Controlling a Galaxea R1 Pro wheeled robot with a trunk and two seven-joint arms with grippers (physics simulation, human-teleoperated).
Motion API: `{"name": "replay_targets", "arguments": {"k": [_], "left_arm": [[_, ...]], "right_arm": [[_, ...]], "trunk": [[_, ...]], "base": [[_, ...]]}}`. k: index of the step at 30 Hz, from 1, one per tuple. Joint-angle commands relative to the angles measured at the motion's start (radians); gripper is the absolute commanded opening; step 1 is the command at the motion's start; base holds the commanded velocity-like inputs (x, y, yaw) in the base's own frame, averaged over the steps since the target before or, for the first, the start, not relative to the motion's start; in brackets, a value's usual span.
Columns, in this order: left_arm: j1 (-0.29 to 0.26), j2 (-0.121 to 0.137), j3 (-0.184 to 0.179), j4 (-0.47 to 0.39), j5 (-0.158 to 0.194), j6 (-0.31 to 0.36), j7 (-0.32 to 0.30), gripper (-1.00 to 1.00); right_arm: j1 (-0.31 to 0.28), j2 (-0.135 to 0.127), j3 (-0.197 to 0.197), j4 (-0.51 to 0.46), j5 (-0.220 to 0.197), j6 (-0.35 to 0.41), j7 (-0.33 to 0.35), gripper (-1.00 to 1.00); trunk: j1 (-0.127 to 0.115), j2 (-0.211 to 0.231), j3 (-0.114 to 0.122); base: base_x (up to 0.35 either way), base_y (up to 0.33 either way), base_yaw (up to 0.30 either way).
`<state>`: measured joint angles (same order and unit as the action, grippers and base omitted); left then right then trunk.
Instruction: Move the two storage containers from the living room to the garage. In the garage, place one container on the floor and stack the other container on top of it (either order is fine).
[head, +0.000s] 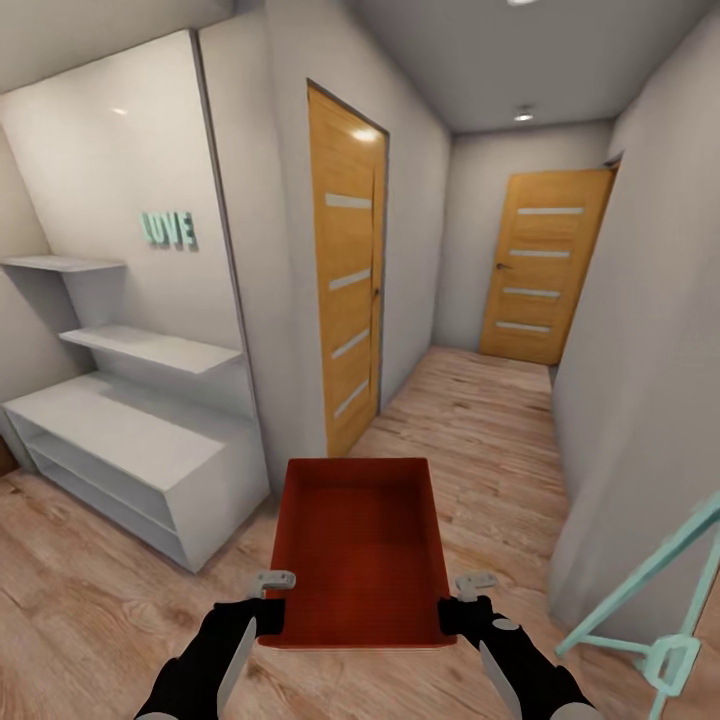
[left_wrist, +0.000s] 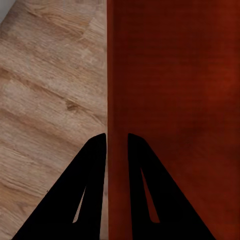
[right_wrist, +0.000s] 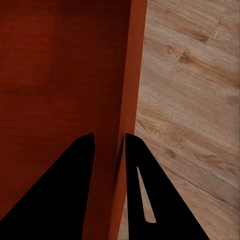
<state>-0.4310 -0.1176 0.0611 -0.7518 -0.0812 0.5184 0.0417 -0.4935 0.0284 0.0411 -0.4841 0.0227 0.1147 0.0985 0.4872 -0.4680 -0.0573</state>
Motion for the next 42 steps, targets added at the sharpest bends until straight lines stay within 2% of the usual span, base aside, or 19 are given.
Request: {"name": "replay_targets", "arguments": {"k": [1,7,28,42], "left_arm": [[0.000,0.006,0.002,0.000,-0.043,0.007,0.018,-1.00],[0.000,0.006,0.002,0.000,-0.043,0.007,0.018,-1.00],[0.000,0.006,0.002,0.000,-0.043,0.007,0.018,-1.00],[0.000,0.006,0.002,0.000,-0.043,0.007,0.021,-1.00]], "right_arm": [[0.000,-0.001,0.022,-0.005,0.012,0.006,0.004,-1.00],[0.000,-0.001,0.022,-0.005,0.012,0.006,0.004,-1.00],[0.000,-0.001,0.022,-0.005,0.013,0.006,0.004,-1.00],[0.000,-0.001,0.021,-0.005,0.013,0.005,0.004,-1.00]], "trunk": [[0.001,-0.002,-0.002],[0.001,-0.002,-0.002],[0.001,-0.002,-0.002],[0.001,-0.002,-0.002]], "base": [[0.327,0.096,-0.007],[0.327,0.083,-0.100],[0.327,0.004,-0.264],[0.327,0.000,-0.023]]}}
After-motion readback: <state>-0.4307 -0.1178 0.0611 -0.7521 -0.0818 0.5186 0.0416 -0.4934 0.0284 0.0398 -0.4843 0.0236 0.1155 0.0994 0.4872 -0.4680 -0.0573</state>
